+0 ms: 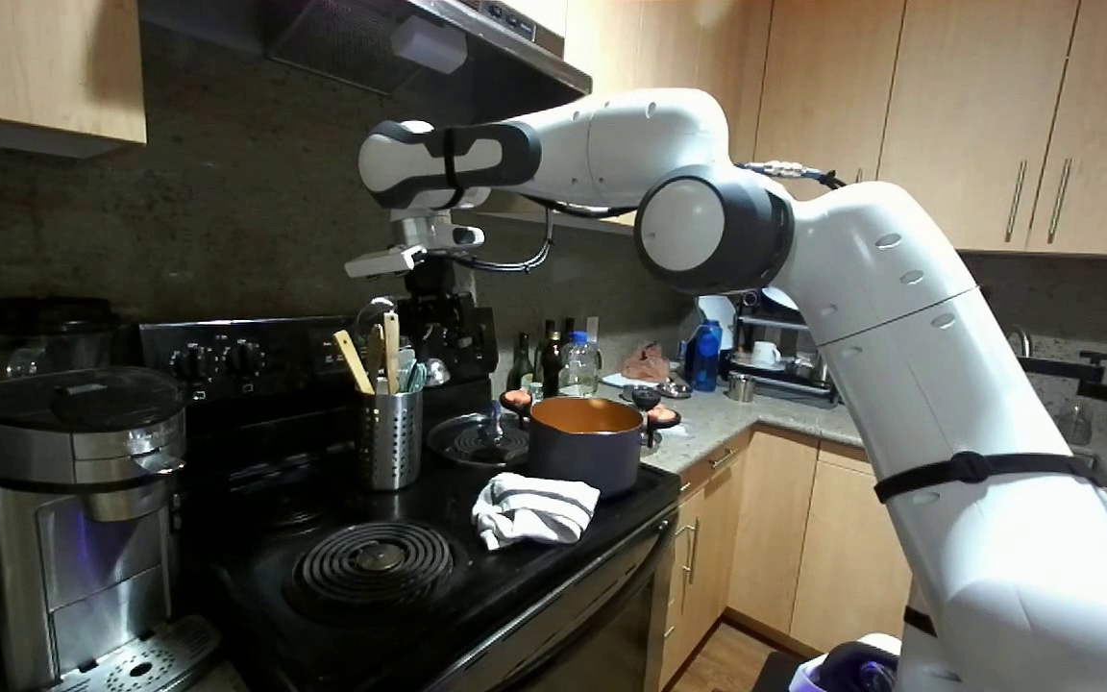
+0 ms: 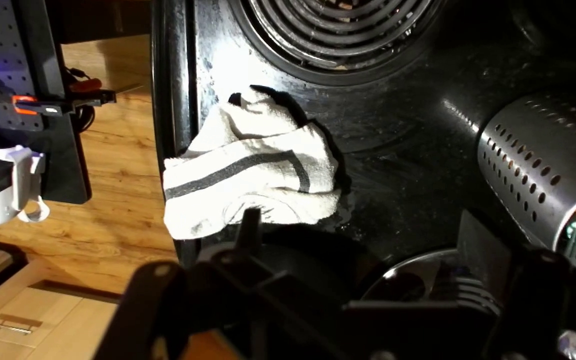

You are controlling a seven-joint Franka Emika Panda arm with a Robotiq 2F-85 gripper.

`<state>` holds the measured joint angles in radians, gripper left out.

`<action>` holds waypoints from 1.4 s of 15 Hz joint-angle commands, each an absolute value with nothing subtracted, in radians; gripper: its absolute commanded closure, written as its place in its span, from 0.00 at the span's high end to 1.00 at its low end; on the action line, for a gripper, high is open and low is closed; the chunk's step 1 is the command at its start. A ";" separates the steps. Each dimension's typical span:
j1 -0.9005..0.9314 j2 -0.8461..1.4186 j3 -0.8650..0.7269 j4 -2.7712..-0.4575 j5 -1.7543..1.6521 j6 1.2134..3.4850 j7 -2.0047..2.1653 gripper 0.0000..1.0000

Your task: Move the utensil holder forward

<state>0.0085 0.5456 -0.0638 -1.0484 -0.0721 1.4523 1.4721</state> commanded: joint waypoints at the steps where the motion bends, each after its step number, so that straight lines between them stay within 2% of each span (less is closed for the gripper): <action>1: 0.001 0.558 -0.065 -1.040 -0.056 1.455 1.492 1.00; 10: -0.047 0.724 -0.053 -0.893 0.114 1.538 1.610 1.00; 21: -0.045 0.860 -0.064 -0.740 0.118 1.671 1.618 1.00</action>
